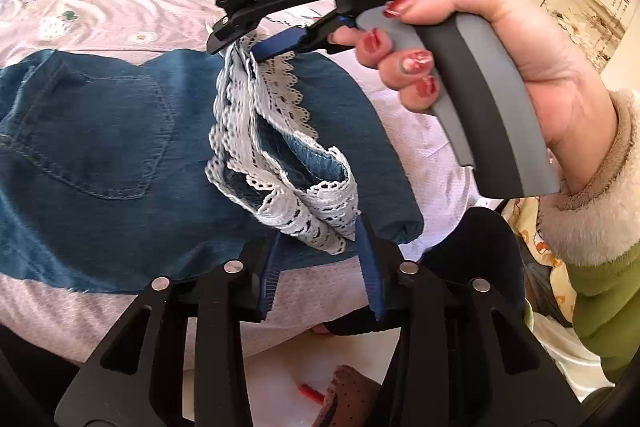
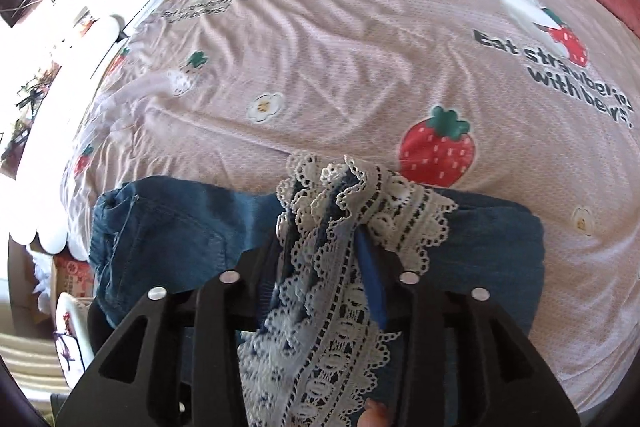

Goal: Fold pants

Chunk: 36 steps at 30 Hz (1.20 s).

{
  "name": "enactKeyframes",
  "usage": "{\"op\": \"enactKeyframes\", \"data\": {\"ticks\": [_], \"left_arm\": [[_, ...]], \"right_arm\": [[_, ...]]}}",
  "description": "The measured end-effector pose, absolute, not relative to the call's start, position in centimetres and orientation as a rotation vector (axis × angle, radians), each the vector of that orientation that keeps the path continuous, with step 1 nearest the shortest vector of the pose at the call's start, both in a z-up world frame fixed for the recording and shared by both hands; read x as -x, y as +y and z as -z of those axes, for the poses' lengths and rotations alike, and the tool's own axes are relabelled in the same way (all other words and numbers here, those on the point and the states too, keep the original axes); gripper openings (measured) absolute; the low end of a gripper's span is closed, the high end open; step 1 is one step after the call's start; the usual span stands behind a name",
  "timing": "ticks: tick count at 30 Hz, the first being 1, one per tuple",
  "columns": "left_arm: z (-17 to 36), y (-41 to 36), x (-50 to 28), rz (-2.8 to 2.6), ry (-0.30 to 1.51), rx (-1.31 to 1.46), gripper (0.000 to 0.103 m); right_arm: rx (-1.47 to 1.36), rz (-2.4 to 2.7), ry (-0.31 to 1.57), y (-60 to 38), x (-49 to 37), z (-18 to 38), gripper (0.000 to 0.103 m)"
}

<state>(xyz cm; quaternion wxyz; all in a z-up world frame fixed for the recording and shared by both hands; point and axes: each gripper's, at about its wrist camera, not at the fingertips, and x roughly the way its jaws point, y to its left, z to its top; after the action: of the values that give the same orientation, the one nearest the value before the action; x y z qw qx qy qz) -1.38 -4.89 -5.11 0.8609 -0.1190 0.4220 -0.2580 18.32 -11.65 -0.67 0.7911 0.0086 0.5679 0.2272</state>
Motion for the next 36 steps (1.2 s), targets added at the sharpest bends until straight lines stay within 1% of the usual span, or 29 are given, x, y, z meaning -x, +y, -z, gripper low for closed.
{"op": "enactKeyframes", "data": {"ticks": [2,5,7,9,11,17,22,23,24,25,26,27,28,29,31,36], "left_arm": [[5.1,-4.1,1.3,0.525,0.884,0.251,0.033],[5.0,-3.4,1.4,0.512,0.883,0.264,0.036],[4.6,-3.0,1.6,0.506,0.871,0.258,0.04],[4.3,-2.3,1.6,0.496,0.857,0.248,0.043],[3.9,-2.2,1.9,0.478,0.843,0.238,0.045],[1.2,-0.6,2.2,0.421,0.771,0.192,0.055],[0.6,-2.4,0.4,0.426,0.755,0.141,0.055],[0.8,-3.0,0.1,0.426,0.757,0.133,0.054],[1.0,-3.8,-0.4,0.432,0.763,0.119,0.051],[1.0,-4.2,-0.8,0.443,0.763,0.115,0.04],[1.3,-4.8,-1.1,0.455,0.767,0.111,0.033],[1.7,-5.3,-1.5,0.462,0.78,0.103,0.032],[2.2,-5.8,-1.8,0.47,0.795,0.096,0.032],[2.6,-5.7,-1.9,0.471,0.806,0.093,0.029],[3.8,-5.9,-2.2,0.468,0.846,0.089,0.028],[5.2,-5.7,-1.8,0.451,0.872,0.086,0.028]], "right_arm": [[-0.015,-0.506,1.214,-11.6,-18.2,0.1,0.041],[-0.029,-0.548,1.171,-11.9,-17.9,-1.4,0.042],[-0.026,-0.569,1.139,-12.3,-17.7,-2.6,0.044],[-0.002,-0.571,1.109,-12.6,-17.5,-3.4,0.051],[0.033,-0.57,1.081,-13.1,-17.5,-3.9,0.051],[0.119,-0.543,1.081,-13.5,-18.7,-2.9,0.053],[0.225,-0.528,1.082,-12.4,-20.1,-0.9,0.052],[0.234,-0.525,1.09,-12.2,-20.3,-0.5,0.051],[0.238,-0.526,1.1,-12.1,-20.5,0.1,0.045],[0.245,-0.532,1.11,-11.8,-20.7,0.7,0.039],[0.26,-0.537,1.113,-11.6,-20.8,1.0,0.025],[0.283,-0.54,1.11,-11.4,-20.7,1.2,0.02],[0.321,-0.54,1.092,-11.1,-20.2,1.3,0.018],[0.341,-0.544,1.071,-10.9,-19.8,1.1,0.017],[0.341,-0.563,1.032,-10.8,-18.9,0.2,0.015],[0.301,-0.636,0.986,-10.1,-18.2,-2.0,0.015]]}}
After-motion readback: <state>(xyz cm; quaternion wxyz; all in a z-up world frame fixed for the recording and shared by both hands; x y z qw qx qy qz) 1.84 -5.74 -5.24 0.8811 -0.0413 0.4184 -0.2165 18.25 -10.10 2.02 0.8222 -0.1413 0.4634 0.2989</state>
